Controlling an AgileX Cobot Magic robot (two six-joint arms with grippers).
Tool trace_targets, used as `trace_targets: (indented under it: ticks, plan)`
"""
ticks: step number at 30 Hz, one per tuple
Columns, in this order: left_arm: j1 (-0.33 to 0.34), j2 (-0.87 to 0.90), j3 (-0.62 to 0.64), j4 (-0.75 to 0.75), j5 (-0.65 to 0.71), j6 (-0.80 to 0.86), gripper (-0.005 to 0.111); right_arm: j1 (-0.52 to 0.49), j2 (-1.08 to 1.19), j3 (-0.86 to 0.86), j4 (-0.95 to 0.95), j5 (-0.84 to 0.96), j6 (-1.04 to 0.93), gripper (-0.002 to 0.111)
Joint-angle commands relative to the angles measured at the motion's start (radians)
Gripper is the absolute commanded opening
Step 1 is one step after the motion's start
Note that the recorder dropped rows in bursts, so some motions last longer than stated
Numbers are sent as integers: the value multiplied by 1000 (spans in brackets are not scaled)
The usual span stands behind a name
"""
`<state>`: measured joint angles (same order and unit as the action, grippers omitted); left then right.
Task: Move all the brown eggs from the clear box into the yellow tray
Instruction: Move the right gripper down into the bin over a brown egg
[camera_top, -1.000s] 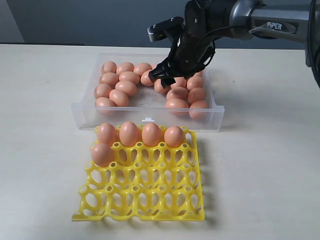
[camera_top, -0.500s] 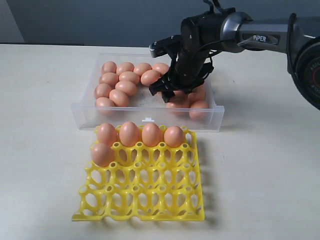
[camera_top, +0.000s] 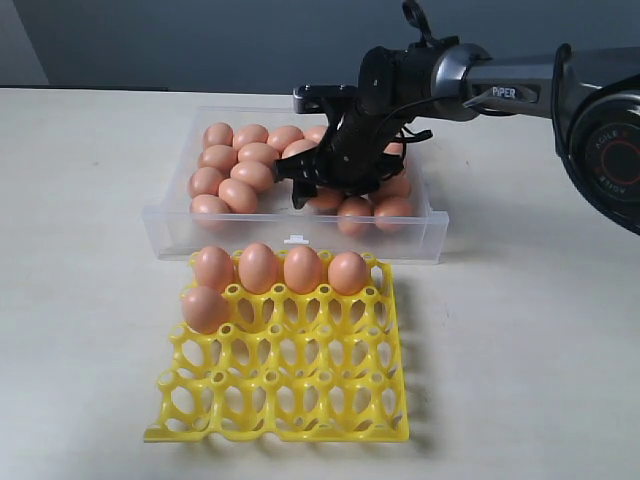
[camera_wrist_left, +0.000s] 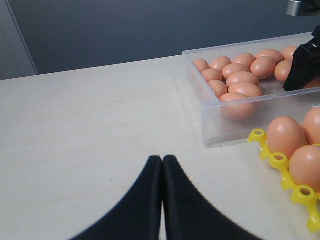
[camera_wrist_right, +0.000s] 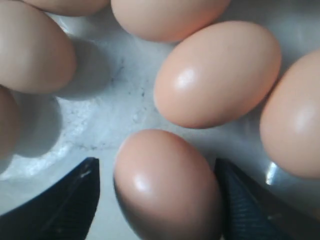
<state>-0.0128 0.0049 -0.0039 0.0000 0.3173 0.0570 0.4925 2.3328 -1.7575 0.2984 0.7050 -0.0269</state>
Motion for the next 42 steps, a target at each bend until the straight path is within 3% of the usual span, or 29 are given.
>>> trace_targets:
  ticks: [1,6,11,18,21,28,37,42]
  plan:
    - [4,-5,4,0,-10,0,0,-4,-3,-6,50,-34,3,62]
    - [4,-5,4,0,-10,0,0,-4,-3,-6,52,-14,3,60]
    - [4,-5,4,0,-10,0,0,-4,-3,-6,54,23,3,41]
    - [4,-5,4,0,-10,0,0,-4,-3,-6,44,77,-76,57]
    - [4,-5,4,0,-10,0,0,-4,-3,-6,24,63,-65,47]
    - [4,-5,4,0,-10,0,0,-4,-3,-6,41,-27,62,0]
    - [4,-5,4,0,-10,0,0,-4,-15,-6,195,-154,65,-1]
    - [4,-5,4,0,-10,0,0,-4,-57,-6,197,-156,-89,-1]
